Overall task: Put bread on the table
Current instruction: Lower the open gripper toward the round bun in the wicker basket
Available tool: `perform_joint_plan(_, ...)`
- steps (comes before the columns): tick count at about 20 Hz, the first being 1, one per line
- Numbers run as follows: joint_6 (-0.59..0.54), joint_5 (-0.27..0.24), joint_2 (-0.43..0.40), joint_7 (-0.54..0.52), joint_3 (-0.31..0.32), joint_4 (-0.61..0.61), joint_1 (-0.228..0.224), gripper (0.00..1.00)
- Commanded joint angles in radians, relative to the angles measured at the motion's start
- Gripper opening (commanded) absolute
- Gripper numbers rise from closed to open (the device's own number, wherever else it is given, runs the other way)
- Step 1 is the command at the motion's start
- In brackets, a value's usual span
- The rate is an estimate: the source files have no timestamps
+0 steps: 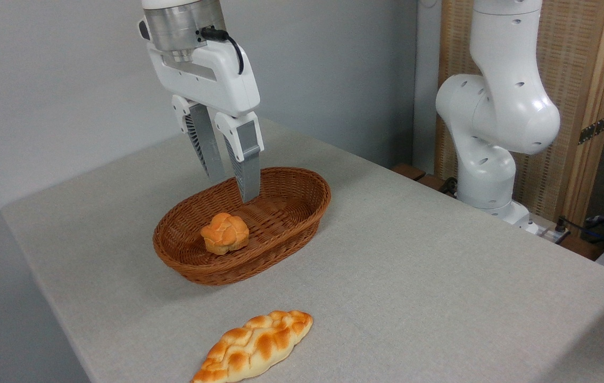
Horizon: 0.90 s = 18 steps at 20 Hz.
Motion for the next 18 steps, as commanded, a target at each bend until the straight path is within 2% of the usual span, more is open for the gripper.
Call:
perform_joint_plan(1, -0.010, -0.042, -0.004, 0.022, 0.026, 0.013, 0.006, 1.00)
perform_joint_plan(14, -0.011, -0.044, -0.010, 0.019, 0.026, 0.010, 0.006, 1.00)
perform_joint_plan(16, -0.005, -0.047, -0.027, 0.017, 0.019, -0.016, -0.005, 1.00)
perform_joint_plan(17, 0.007, -0.058, -0.039, 0.018, 0.016, -0.041, -0.005, 1.00)
perform_joint_plan(18, 0.044, -0.094, -0.054, 0.017, 0.014, -0.068, -0.007, 1.00)
